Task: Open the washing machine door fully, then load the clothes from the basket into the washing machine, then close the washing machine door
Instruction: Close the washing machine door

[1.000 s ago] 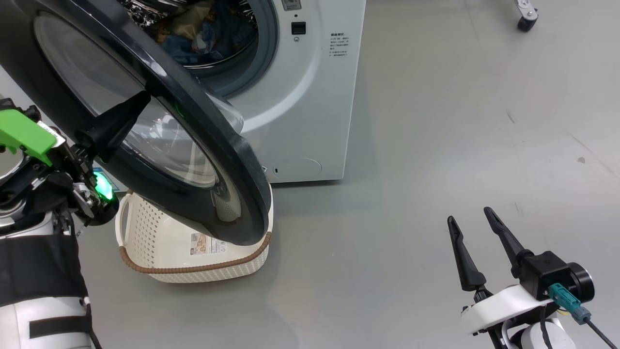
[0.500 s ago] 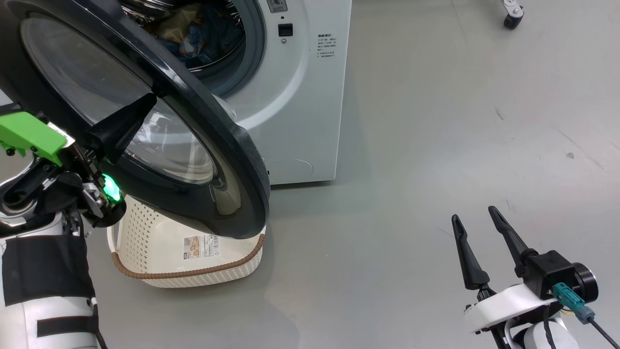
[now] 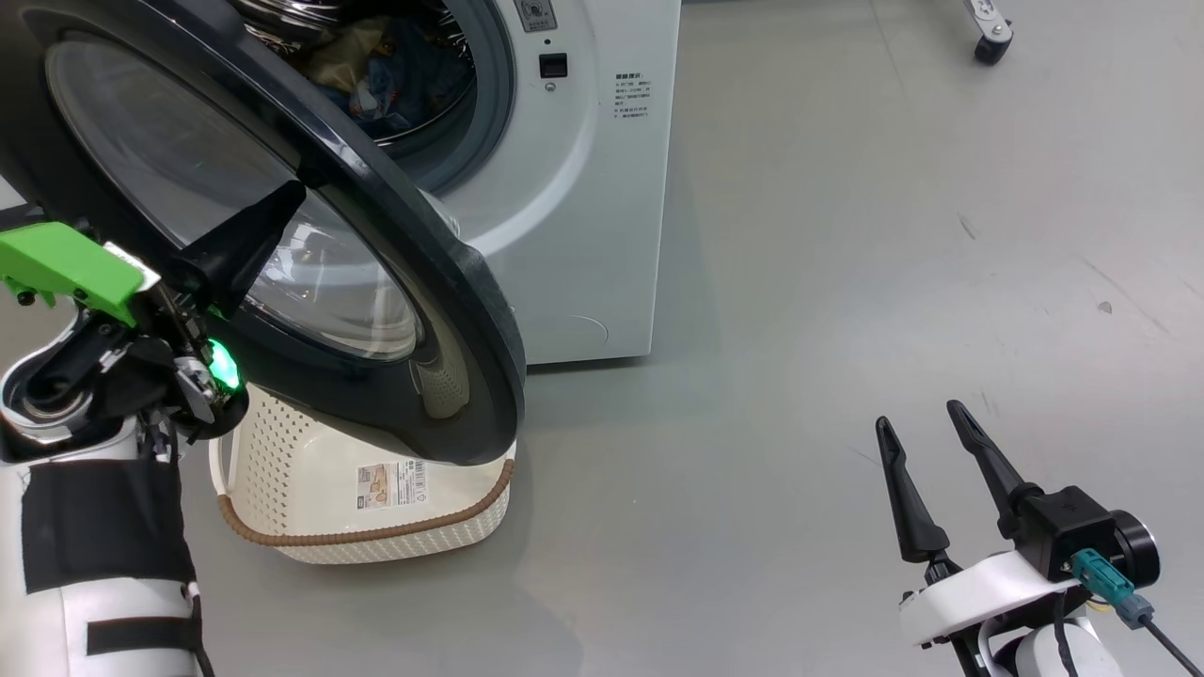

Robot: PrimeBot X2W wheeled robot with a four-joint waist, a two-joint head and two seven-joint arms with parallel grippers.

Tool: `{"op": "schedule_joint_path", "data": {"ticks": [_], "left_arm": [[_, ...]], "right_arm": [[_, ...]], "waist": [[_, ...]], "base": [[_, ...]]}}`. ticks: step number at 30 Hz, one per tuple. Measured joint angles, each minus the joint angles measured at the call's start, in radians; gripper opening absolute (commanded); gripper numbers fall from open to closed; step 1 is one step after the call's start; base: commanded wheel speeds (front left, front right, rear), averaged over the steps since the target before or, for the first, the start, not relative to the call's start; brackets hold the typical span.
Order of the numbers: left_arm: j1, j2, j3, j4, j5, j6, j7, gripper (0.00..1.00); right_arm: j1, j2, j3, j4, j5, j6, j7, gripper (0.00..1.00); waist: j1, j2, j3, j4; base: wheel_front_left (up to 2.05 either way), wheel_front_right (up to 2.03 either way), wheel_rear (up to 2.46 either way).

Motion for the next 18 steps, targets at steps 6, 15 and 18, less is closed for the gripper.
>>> {"op": "schedule_joint_path", "data": {"ticks": [6,15,18], "left_arm": [[0.071,0.077,-0.075,-0.052,0.216,-0.111,-0.090,0.45],[0.221,0.110,-0.152,-0.156,0.395,-0.146,-0.206,1.00],[0.269,0.114,-0.178,-0.190,0.427,-0.147,-0.242,1.00]], "right_arm": [[0.001,0.005,0.010,0.001,0.000,0.000,0.000,1.00],[0.042,0.009,-0.056,-0.001,0.002,0.000,0.000,1.00],[0.043,0.009,-0.063,-0.005,0.002,0.000,0.000,1.00]], "waist": [[0.0000,0.0000,-0.006,-0.003],[0.0000,0.0000,-0.016,0.010],[0.0000,0.0000,-0.019,0.023]], "base": [[0.00,0.00,0.00],[0.00,0.00,0.00],[0.00,0.00,0.00]]}}
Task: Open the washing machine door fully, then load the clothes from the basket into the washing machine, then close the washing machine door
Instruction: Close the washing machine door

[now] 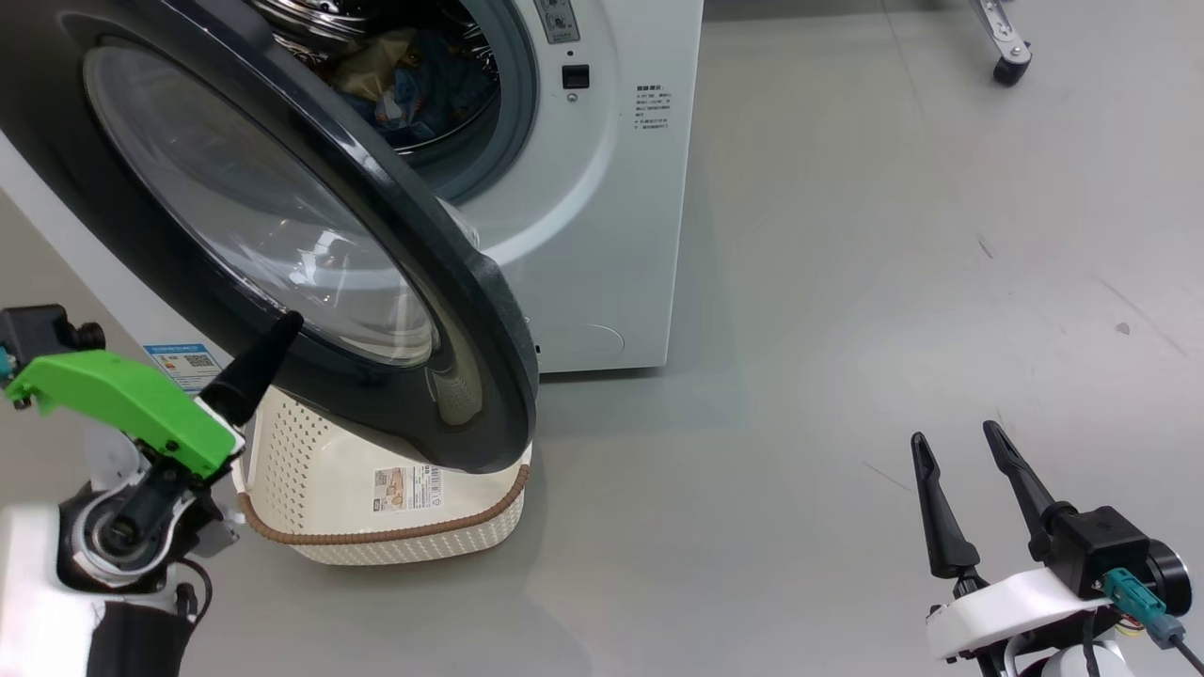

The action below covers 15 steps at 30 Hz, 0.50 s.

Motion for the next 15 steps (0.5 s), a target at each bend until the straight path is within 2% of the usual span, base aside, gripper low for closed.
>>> {"op": "schedule_joint_path", "data": {"ticks": [9,15], "left_arm": [[0.127,0.006,-0.093,-0.117,0.131,0.000,-0.203,1.00],[0.240,0.026,-0.170,-0.134,0.227,0.000,-0.340,1.00]], "right_arm": [[0.015,-0.009,-0.005,-0.002,-0.001,0.000,0.000,1.00],[0.018,-0.016,0.006,-0.005,-0.001,0.000,0.000,1.00]], "waist": [[0.0000,0.0000,-0.017,0.036],[0.0000,0.0000,-0.029,0.048]], "base": [[0.00,0.00,0.00],[0.00,0.00,0.00]]}}
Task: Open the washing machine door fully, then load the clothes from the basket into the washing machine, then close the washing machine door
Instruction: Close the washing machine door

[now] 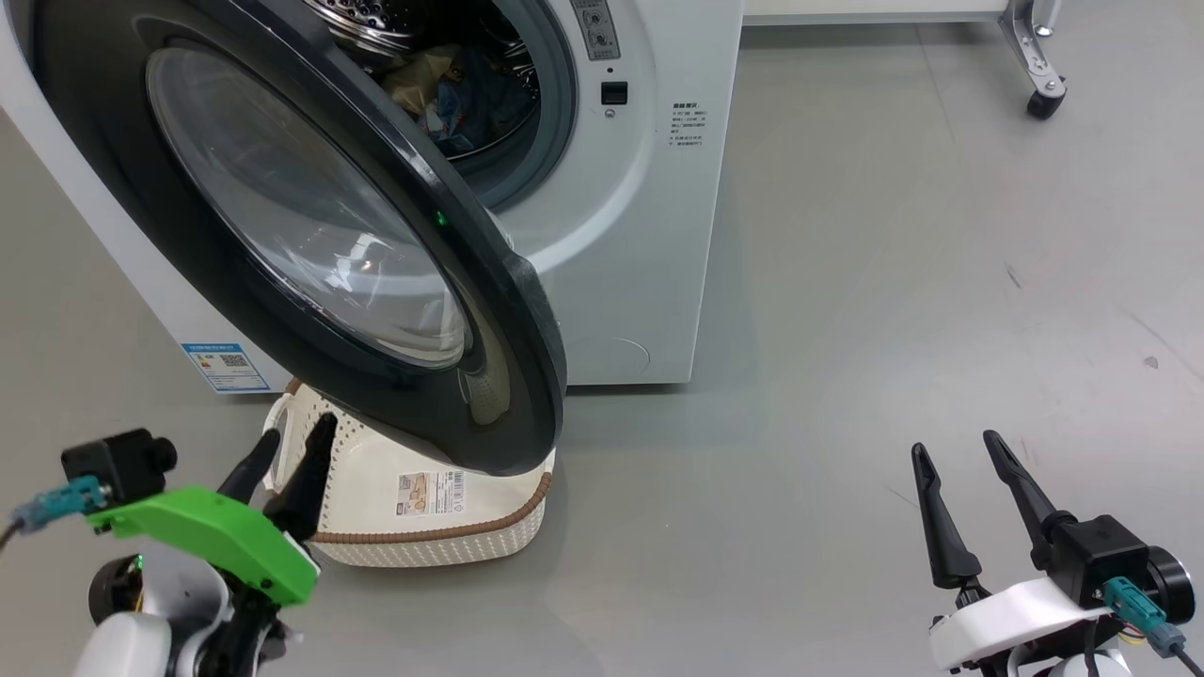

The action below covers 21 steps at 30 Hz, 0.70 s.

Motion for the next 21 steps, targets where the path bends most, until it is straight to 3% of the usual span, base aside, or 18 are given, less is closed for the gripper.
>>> {"op": "schedule_joint_path", "data": {"ticks": [21], "left_arm": [[0.174,0.048,-0.146,0.145,0.392,0.000,-0.510,1.00]], "right_arm": [[0.024,-0.008,-0.012,-0.002,-0.005,0.000,0.000,1.00]], "waist": [[0.0000,0.0000,-0.031,0.020]], "base": [[0.00,0.00,0.00]]}}
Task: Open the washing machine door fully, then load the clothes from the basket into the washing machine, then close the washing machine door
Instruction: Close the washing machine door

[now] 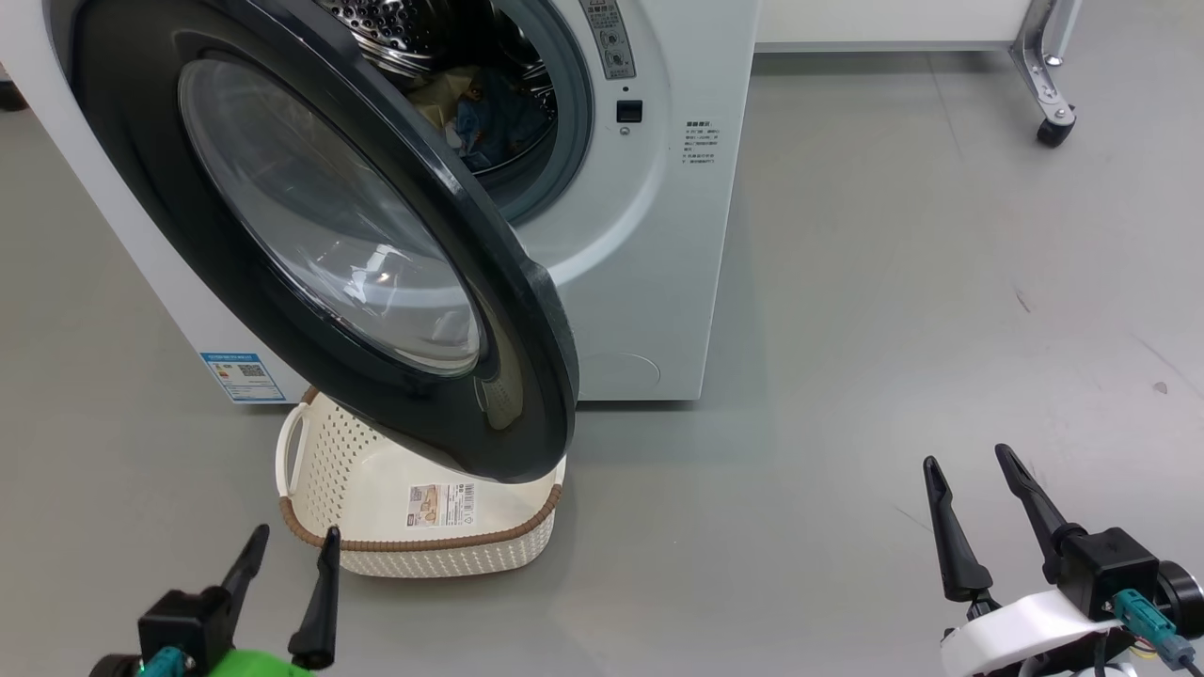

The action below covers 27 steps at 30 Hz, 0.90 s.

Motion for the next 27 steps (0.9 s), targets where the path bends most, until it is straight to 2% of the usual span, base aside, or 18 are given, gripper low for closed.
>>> {"op": "schedule_joint_path", "data": {"ticks": [10,14,21,22,24,27], "left_arm": [[0.034,-0.043,-0.002,0.063,0.049,0.013,-0.031,1.00],[0.034,-0.053,0.021,0.066,0.058,0.038,-0.031,1.00],[0.032,-0.075,0.075,0.022,0.095,0.052,-0.031,1.00],[0.032,-0.076,0.083,0.016,0.099,0.055,-0.031,1.00],[0.032,-0.078,0.093,0.004,0.106,0.055,-0.031,1.00],[0.032,-0.087,0.101,-0.008,0.113,0.054,-0.031,1.00]], "right_arm": [[0.000,0.001,-0.027,0.002,-0.009,0.000,0.000,1.00],[0.000,0.001,-0.040,0.006,-0.012,0.000,0.000,1.00],[0.001,0.002,-0.051,0.017,-0.024,0.000,0.000,1.00],[0.001,0.001,-0.053,0.020,-0.027,0.000,0.000,0.87],[0.000,0.001,-0.047,0.038,-0.027,0.000,0.000,0.00],[-0.001,0.008,-0.041,0.050,-0.026,0.000,0.000,0.00]], "waist": [[0.0000,0.0000,-0.011,0.002],[0.0000,0.0000,-0.014,0.005],[0.0000,0.0000,-0.016,0.010],[0.0000,0.0000,-0.015,0.010],[0.0000,0.0000,-0.015,0.012],[0.0000,0.0000,-0.013,0.014]], "base": [[0.00,0.00,0.00],[0.00,0.00,0.00],[0.00,0.00,0.00],[0.00,0.00,0.00],[0.00,0.00,0.00],[0.00,0.00,0.00]]}}
